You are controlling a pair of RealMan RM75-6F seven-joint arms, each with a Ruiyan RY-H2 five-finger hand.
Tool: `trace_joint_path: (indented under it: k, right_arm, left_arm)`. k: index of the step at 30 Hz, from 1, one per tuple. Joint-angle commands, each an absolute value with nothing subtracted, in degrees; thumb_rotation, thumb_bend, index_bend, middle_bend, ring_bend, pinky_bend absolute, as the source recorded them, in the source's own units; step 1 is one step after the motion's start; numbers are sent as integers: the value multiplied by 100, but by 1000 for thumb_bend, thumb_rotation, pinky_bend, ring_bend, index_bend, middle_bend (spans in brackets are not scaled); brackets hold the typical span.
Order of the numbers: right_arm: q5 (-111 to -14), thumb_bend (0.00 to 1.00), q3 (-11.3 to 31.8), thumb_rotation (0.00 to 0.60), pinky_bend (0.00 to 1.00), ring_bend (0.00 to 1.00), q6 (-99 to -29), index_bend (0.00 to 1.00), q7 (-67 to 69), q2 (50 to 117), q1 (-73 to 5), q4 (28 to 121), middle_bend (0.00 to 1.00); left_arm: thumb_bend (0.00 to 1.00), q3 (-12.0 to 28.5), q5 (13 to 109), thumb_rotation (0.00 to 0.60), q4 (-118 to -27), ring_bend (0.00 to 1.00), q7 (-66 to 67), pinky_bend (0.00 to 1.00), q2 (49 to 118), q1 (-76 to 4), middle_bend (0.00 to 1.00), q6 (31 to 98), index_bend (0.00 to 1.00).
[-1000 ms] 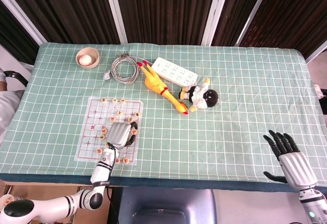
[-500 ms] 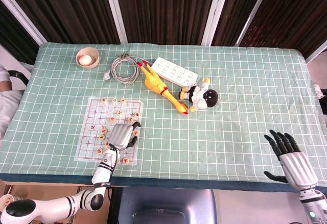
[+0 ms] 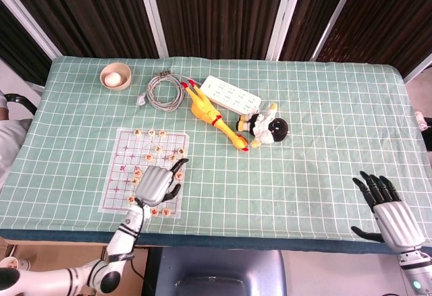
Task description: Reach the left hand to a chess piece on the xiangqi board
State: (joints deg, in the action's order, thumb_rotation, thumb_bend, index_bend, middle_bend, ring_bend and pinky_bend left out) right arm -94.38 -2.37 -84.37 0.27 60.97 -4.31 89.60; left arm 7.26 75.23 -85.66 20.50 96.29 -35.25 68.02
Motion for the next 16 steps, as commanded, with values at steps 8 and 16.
trace_joint_path:
  k: [8, 16]
  right_arm:
    - [-9530, 44, -260, 600, 0, 0, -8481, 0, -12, 6082, -418, 9020, 0]
    - [-9608, 44, -307, 600, 0, 0, -8464, 0, -144, 6142, -408, 9031, 0]
  left_arm:
    - [412, -934, 9477, 600, -8238, 0, -1052, 42, 7401, -1390, 0, 9613, 0]
    - [420, -1005, 9388, 600, -8339, 0, -840, 16, 7033, -1471, 0, 8816, 0]
